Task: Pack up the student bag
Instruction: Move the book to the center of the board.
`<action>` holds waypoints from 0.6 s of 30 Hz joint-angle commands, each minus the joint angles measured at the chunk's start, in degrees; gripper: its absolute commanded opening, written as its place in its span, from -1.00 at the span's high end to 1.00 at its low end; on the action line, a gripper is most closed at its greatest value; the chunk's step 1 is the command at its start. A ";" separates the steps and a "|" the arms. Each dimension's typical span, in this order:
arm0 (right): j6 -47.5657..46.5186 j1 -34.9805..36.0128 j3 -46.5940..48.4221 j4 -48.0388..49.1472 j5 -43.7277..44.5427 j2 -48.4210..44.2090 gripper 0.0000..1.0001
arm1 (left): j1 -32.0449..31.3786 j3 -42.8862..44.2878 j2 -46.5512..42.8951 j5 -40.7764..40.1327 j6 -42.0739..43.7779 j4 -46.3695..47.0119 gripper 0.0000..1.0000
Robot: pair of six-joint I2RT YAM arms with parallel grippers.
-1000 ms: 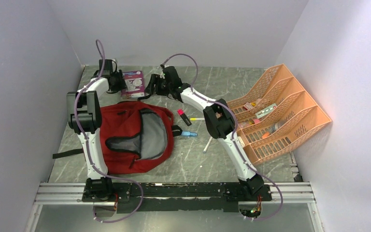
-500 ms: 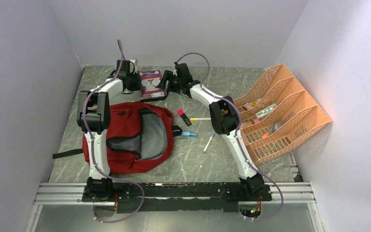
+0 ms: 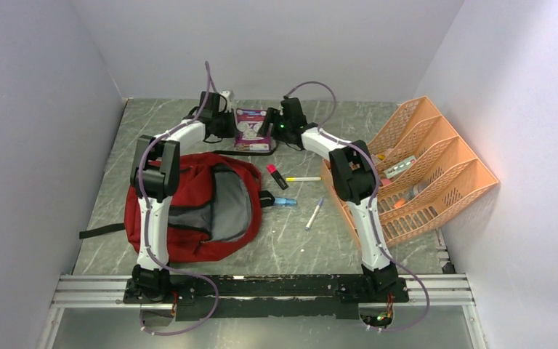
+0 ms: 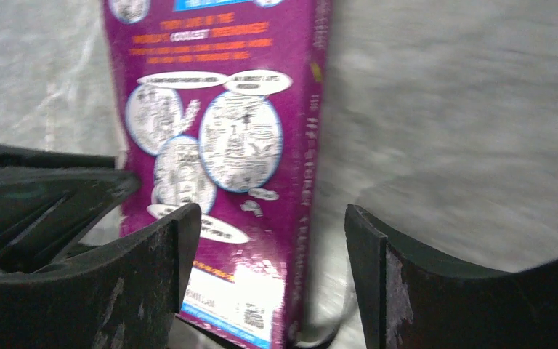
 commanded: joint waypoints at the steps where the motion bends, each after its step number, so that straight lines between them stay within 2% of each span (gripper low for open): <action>1: -2.91 -3.36 -7.91 -0.73 8.52 -6.51 -0.53 | -4.26 -0.77 4.40 5.28 -0.85 -4.60 0.62; 6: -1.91 -7.43 -12.52 1.61 2.16 -9.75 -0.54 | -6.84 -0.06 5.40 6.81 -2.10 -4.32 0.64; 13: -1.22 -9.31 -12.80 -0.23 -8.93 -8.02 -0.54 | -8.59 0.37 6.82 6.38 -2.36 -4.74 0.74; 18: 1.66 -9.71 -14.14 0.21 -13.56 -6.73 -0.46 | -8.63 1.04 7.93 1.27 -2.29 -7.90 0.87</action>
